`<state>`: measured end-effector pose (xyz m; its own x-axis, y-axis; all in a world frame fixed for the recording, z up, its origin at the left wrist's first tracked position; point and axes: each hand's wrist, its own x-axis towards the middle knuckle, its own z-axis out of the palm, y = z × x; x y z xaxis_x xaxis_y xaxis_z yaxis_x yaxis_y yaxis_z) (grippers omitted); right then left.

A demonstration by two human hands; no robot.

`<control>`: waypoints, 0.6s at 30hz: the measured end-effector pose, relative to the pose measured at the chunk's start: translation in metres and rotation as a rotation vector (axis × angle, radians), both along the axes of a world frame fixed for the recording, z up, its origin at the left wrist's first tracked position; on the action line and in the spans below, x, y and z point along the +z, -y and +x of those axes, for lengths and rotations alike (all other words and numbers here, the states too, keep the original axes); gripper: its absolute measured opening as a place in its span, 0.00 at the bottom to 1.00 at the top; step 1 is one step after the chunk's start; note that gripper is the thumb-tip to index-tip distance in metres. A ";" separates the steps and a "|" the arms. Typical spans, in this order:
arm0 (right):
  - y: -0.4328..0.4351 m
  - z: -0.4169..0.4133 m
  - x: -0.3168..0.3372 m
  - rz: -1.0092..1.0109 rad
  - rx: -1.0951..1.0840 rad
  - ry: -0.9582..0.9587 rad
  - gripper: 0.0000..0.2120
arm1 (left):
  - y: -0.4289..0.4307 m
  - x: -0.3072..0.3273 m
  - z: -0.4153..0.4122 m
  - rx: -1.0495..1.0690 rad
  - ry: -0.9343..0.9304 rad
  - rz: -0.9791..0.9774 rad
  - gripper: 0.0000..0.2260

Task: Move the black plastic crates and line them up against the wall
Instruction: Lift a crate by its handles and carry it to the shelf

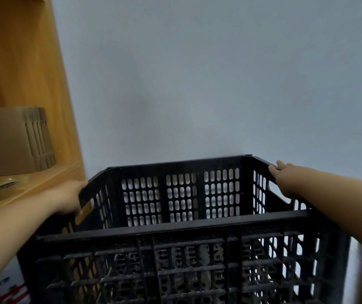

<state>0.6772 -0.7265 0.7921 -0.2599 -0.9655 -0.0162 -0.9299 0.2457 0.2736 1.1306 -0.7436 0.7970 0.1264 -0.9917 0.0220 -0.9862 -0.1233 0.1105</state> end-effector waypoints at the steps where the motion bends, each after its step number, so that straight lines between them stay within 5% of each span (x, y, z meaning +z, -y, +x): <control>1: 0.000 -0.002 0.000 0.000 -0.017 0.000 0.36 | 0.000 0.000 -0.001 0.001 0.027 0.015 0.29; 6: 0.001 -0.008 -0.003 -0.013 -0.030 0.004 0.42 | 0.003 0.000 -0.005 0.004 0.131 0.065 0.36; 18: -0.005 0.008 0.001 0.053 -0.074 0.044 0.36 | 0.013 -0.001 0.008 -0.026 0.030 0.032 0.41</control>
